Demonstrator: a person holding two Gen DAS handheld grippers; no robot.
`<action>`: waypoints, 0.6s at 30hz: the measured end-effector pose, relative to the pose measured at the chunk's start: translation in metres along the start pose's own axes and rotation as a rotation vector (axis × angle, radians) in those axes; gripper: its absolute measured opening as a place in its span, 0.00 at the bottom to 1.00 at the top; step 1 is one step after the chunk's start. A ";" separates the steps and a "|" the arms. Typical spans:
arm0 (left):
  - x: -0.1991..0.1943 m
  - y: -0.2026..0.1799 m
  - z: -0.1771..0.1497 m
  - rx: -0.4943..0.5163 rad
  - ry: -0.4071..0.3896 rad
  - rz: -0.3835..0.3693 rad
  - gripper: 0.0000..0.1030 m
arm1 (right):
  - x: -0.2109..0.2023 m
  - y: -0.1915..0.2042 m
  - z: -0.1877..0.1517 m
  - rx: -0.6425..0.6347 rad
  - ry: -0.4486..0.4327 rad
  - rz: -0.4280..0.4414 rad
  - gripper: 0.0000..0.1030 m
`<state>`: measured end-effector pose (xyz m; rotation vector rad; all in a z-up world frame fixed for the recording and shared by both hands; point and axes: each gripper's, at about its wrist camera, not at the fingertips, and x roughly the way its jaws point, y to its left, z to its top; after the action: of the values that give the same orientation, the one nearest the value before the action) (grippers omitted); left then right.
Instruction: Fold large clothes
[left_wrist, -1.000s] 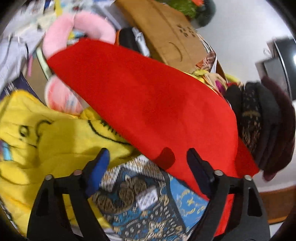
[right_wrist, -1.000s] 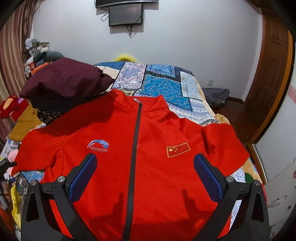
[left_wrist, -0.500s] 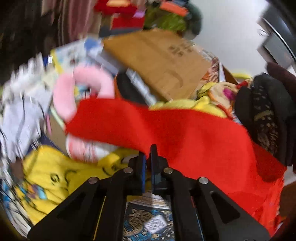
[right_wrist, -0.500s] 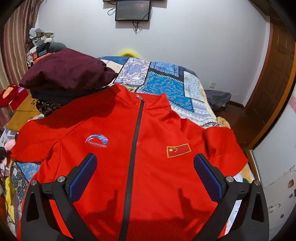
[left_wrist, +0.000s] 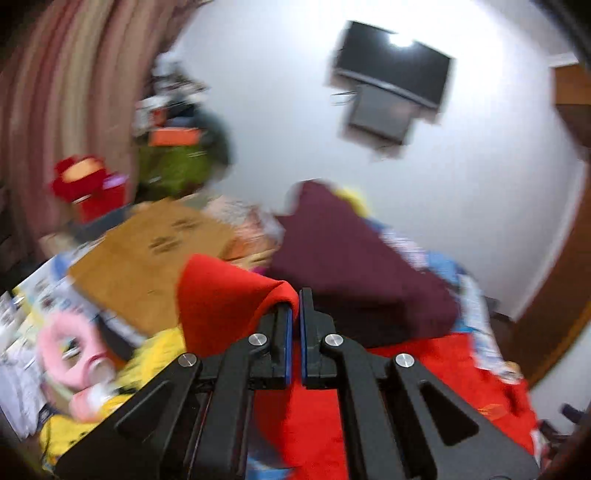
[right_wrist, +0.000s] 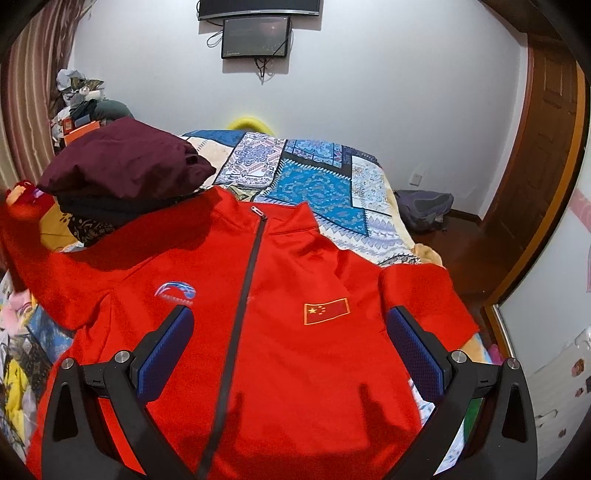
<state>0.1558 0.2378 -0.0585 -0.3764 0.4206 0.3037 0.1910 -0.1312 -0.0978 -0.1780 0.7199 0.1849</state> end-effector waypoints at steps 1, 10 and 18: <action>0.003 -0.015 0.003 0.015 0.002 -0.040 0.02 | 0.000 -0.002 0.000 -0.004 0.001 0.002 1.00; 0.045 -0.155 -0.026 0.186 0.148 -0.294 0.02 | 0.015 -0.018 -0.008 -0.042 0.049 0.056 1.00; 0.094 -0.250 -0.104 0.379 0.444 -0.427 0.02 | 0.024 -0.039 -0.019 -0.024 0.098 0.079 1.00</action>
<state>0.2923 -0.0072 -0.1167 -0.1501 0.8012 -0.2831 0.2054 -0.1703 -0.1240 -0.1830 0.8232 0.2617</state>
